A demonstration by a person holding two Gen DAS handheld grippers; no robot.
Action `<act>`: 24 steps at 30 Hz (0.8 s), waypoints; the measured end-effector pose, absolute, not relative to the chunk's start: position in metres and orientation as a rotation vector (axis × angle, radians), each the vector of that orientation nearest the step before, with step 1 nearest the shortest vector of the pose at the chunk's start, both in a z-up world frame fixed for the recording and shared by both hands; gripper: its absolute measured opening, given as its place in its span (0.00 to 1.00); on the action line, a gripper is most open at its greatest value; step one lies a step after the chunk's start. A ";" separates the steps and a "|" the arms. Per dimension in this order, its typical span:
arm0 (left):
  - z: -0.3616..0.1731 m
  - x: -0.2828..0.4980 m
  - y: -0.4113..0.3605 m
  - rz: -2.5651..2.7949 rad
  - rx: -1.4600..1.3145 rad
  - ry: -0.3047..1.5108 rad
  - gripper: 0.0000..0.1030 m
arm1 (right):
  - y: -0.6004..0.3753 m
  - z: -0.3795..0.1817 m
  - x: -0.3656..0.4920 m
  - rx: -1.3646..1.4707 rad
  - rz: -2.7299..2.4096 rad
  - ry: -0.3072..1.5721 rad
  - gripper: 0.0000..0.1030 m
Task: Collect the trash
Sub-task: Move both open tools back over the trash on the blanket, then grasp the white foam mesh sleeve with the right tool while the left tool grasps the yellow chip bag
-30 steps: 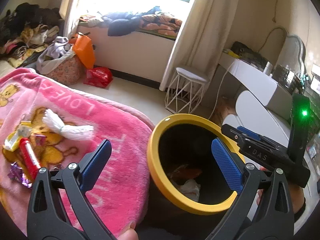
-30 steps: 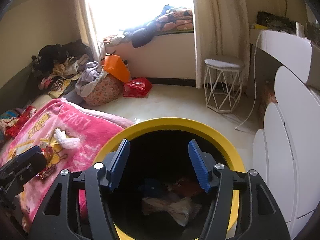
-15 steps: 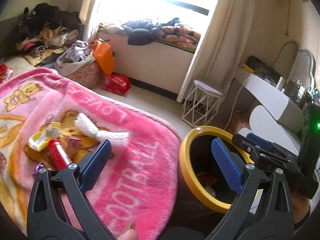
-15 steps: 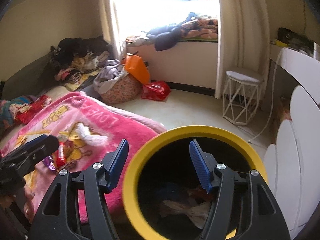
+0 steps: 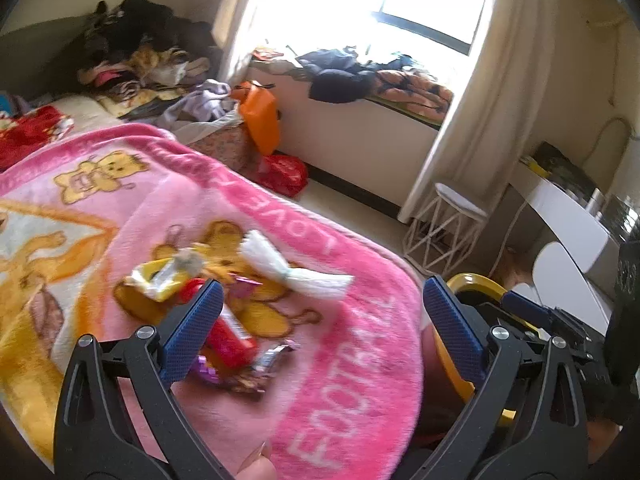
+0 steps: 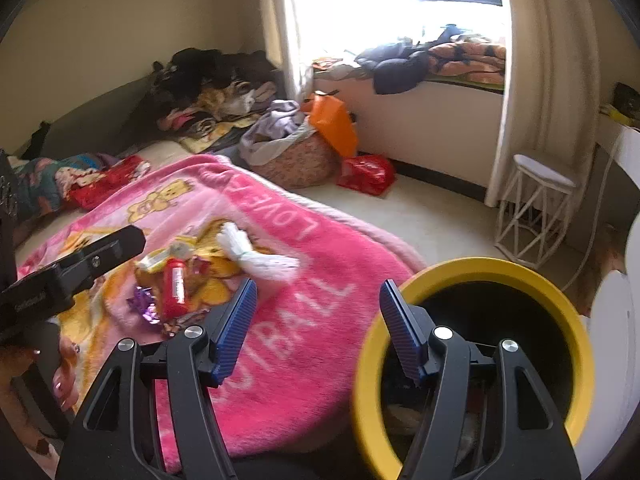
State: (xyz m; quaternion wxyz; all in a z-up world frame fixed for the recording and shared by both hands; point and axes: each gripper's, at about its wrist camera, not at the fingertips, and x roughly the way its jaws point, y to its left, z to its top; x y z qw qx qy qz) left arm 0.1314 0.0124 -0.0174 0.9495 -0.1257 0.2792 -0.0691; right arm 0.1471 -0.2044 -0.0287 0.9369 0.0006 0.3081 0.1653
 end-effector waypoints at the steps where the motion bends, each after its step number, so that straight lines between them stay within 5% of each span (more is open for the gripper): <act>1: -0.018 0.132 0.016 -0.132 -0.259 0.567 0.89 | -0.200 -0.029 0.148 -0.003 0.345 0.631 0.60; 24: -0.069 0.144 0.125 0.081 -0.376 0.662 0.89 | -0.140 -0.059 0.204 -0.010 0.411 0.720 0.60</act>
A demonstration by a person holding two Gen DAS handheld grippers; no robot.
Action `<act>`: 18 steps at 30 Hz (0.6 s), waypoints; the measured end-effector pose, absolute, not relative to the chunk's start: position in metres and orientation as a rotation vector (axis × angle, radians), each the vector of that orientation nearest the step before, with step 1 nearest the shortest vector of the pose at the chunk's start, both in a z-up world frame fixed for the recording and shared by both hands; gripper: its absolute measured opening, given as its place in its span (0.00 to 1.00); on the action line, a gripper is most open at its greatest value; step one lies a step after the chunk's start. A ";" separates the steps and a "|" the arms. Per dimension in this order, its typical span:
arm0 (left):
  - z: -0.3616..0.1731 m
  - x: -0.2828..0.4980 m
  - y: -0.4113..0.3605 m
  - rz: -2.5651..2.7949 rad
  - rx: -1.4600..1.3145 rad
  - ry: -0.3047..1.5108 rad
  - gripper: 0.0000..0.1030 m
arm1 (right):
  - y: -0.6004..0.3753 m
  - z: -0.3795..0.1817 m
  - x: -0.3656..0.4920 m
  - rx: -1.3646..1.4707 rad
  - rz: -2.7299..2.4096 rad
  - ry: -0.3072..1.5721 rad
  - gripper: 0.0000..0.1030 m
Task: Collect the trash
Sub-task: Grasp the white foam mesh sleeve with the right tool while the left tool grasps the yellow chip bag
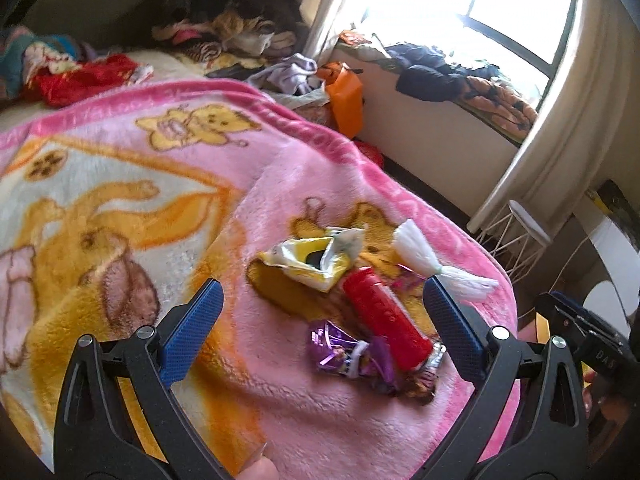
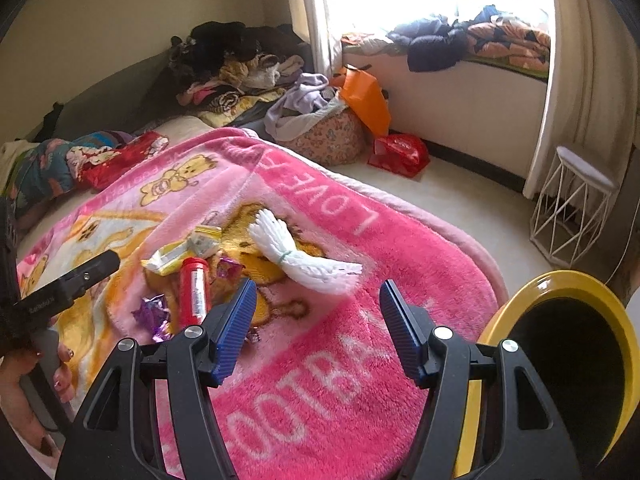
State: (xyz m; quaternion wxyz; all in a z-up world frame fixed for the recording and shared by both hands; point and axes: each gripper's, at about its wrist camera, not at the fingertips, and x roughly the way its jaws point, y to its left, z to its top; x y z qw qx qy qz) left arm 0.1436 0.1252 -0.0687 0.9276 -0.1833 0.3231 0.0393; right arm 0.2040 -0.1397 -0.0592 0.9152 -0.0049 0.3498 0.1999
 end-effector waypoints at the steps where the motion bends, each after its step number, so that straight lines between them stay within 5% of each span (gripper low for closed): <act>1: -0.072 0.147 0.129 0.083 -0.394 0.673 0.89 | -0.140 -0.062 0.208 -0.006 0.408 0.729 0.60; 4: -0.082 0.156 0.139 0.082 -0.474 0.700 0.76 | -0.138 -0.070 0.221 0.004 0.394 0.754 0.60; 17: -0.111 0.188 0.159 0.058 -0.758 0.771 0.58 | -0.117 -0.113 0.267 0.017 0.379 0.880 0.58; 18: -0.112 0.190 0.160 0.060 -0.769 0.774 0.56 | -0.116 -0.115 0.269 0.019 0.381 0.885 0.50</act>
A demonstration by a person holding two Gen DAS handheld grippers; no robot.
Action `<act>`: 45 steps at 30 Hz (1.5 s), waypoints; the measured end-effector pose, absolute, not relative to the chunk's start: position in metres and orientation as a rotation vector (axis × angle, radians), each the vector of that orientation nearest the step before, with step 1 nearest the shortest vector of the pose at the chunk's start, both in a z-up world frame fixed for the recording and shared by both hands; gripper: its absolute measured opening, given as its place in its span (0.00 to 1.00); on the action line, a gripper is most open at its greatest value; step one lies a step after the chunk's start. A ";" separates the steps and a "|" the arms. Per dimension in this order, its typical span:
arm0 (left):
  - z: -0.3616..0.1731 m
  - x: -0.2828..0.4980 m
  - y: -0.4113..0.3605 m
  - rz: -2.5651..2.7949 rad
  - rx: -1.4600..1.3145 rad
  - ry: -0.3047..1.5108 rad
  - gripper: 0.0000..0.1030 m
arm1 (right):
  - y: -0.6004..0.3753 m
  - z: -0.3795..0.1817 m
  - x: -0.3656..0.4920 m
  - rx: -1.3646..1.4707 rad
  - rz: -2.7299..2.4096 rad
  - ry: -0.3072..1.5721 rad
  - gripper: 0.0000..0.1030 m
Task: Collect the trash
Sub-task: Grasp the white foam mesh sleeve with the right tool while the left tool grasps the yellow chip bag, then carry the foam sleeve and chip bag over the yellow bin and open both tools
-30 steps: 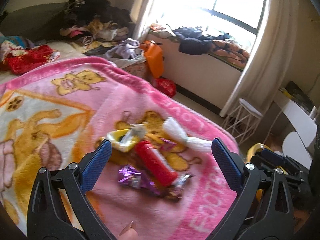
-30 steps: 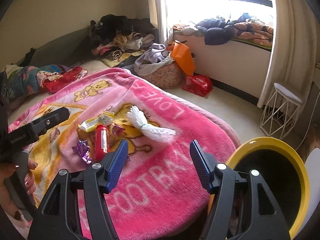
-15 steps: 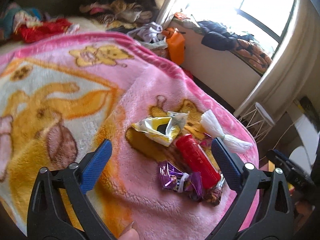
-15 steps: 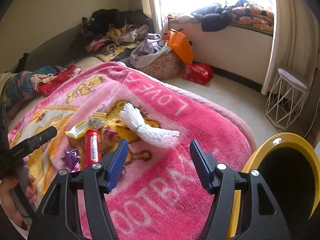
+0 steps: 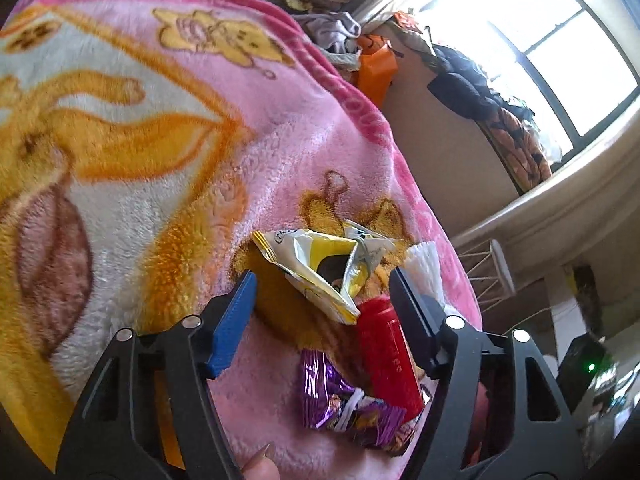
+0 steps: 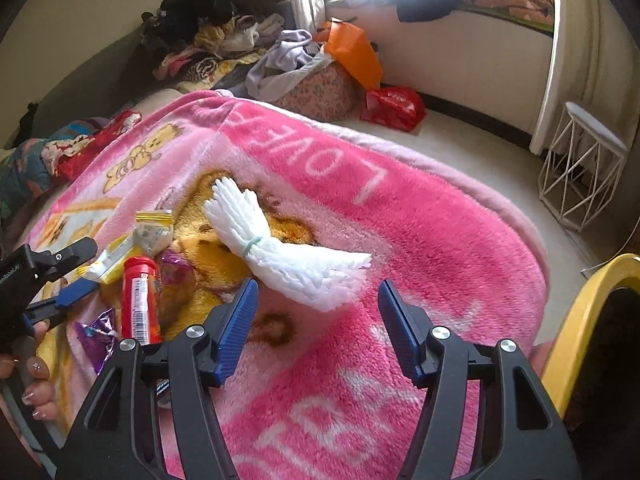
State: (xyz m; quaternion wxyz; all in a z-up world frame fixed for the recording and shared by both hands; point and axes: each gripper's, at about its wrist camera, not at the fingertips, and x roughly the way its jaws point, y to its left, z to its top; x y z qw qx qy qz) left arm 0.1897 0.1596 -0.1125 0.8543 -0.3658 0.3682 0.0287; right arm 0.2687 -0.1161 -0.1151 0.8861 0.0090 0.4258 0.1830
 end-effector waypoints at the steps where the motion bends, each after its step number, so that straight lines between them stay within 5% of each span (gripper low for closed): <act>1: -0.115 0.191 0.161 0.062 -0.785 0.781 0.51 | -0.114 -0.117 0.270 0.017 0.387 0.891 0.45; 3: -0.119 0.194 0.164 0.068 -0.804 0.784 0.42 | -0.111 -0.119 0.270 0.011 0.402 0.898 0.19; 6: -0.120 0.194 0.164 0.063 -0.814 0.786 0.27 | -0.111 -0.117 0.265 0.005 0.408 0.884 0.09; 31: -0.061 0.154 0.138 0.050 -0.652 0.606 0.15 | -0.130 -0.075 0.199 -0.030 0.409 0.732 0.07; 33: -0.052 0.150 0.132 0.037 -0.625 0.586 0.07 | -0.130 -0.072 0.196 -0.036 0.409 0.724 0.07; 45: -0.021 0.136 0.097 -0.039 -0.522 0.527 0.07 | -0.139 -0.058 0.176 -0.028 0.415 0.693 0.07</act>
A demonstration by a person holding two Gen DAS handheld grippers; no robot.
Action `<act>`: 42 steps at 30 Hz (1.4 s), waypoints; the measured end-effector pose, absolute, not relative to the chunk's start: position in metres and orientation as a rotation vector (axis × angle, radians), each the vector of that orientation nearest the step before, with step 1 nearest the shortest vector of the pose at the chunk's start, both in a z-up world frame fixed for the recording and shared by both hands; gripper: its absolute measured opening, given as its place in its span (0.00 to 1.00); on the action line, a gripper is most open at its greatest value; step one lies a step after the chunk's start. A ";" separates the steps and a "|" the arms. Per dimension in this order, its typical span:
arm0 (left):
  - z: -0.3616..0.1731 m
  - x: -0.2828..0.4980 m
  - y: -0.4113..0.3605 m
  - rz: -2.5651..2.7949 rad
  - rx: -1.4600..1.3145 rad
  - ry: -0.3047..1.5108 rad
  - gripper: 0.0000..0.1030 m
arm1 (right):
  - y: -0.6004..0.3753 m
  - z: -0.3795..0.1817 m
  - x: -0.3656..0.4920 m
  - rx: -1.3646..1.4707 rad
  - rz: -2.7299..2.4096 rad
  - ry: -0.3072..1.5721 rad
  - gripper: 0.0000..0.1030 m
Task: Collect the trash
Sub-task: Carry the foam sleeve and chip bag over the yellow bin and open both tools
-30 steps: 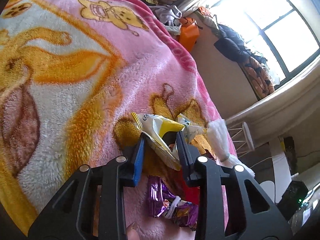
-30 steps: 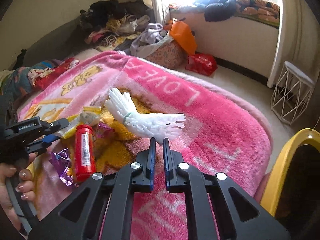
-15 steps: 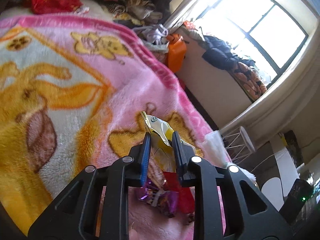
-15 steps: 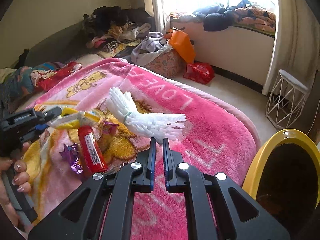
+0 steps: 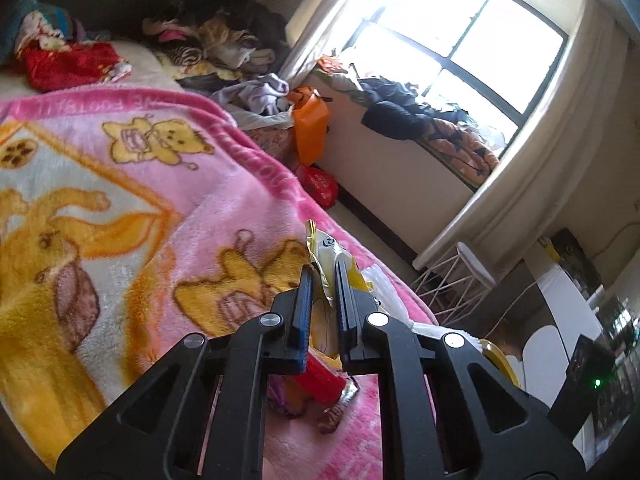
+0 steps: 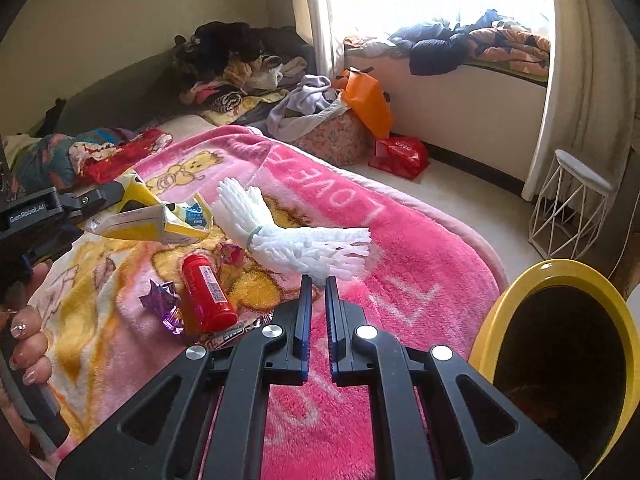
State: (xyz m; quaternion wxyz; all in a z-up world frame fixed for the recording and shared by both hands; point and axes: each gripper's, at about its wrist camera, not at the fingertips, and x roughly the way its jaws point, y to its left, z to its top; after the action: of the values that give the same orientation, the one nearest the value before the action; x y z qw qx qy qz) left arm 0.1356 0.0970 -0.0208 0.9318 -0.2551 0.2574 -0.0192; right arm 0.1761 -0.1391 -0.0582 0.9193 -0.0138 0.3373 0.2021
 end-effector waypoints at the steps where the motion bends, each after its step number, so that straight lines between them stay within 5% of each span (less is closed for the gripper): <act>1: -0.018 0.134 0.094 -0.045 -0.513 0.522 0.07 | -0.140 -0.057 0.175 -0.027 0.415 0.691 0.07; 42: 0.025 0.109 -0.020 -0.259 -0.261 0.488 0.07 | -0.254 -0.031 0.135 0.113 0.225 0.627 0.07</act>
State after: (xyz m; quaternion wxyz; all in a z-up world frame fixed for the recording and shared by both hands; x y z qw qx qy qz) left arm 0.1092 -0.0198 0.0252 0.9537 -0.1285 0.2400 -0.1276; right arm 0.1345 -0.2541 -0.0312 0.9434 0.0555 0.3077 0.1104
